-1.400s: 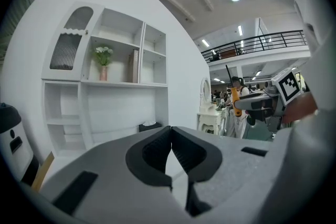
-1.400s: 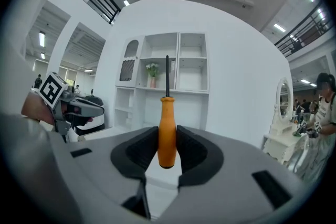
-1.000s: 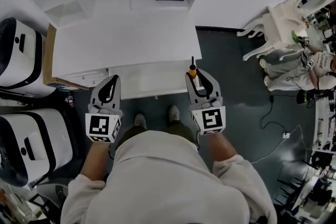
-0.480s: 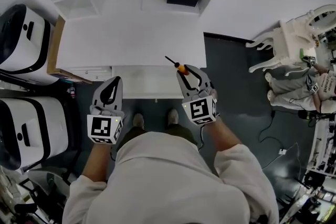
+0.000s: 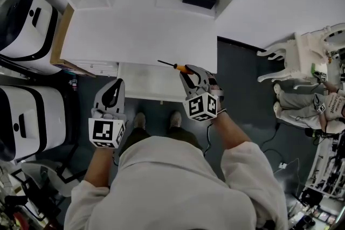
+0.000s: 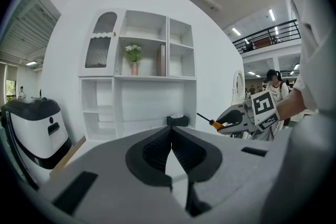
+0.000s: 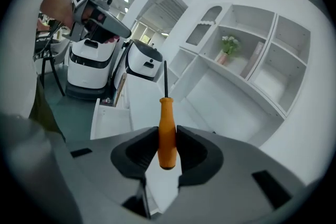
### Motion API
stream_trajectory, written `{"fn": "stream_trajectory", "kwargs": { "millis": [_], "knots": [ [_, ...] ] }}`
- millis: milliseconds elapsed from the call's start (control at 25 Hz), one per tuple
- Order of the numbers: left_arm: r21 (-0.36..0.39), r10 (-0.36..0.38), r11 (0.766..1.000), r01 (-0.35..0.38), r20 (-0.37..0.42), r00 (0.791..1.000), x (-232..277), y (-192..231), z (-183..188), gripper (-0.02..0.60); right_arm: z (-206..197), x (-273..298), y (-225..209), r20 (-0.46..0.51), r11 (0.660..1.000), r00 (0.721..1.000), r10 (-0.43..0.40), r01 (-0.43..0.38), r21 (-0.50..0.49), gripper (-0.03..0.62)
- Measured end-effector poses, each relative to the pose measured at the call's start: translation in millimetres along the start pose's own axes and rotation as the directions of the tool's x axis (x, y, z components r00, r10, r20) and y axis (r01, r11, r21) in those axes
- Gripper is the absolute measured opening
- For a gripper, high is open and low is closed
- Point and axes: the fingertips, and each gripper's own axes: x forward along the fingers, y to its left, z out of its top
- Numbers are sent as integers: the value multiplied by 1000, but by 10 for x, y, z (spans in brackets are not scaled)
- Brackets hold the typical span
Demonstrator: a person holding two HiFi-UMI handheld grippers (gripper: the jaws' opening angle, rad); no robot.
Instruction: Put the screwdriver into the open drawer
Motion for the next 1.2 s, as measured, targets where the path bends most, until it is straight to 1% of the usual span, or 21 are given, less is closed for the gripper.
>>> {"fn": "stream_trajectory", "kwargs": {
  "millis": [280,600,760,960,1200],
  "knots": [
    [-22,47,999,-47,-9,999,-37,87,-69,5,-174,366,282,-65,988,993,100,-107,-115,114],
    [-32,104,994,-105,-31,994,-104,175,-148,5,-552,791,730,-143,955,967,209,-234,-181,114],
    [-36,135,990,-136,-53,990,-164,239,-218,5,-771,991,953,-190,939,948,254,-289,-188,114],
    [-31,167,985,-170,-72,983,-254,291,-288,5,-1064,1193,1264,-248,917,918,310,-358,-178,114],
    [-22,194,980,-197,-104,975,-319,335,-359,5,-1353,1388,1544,-294,894,887,355,-414,-172,114]
  ]
}}
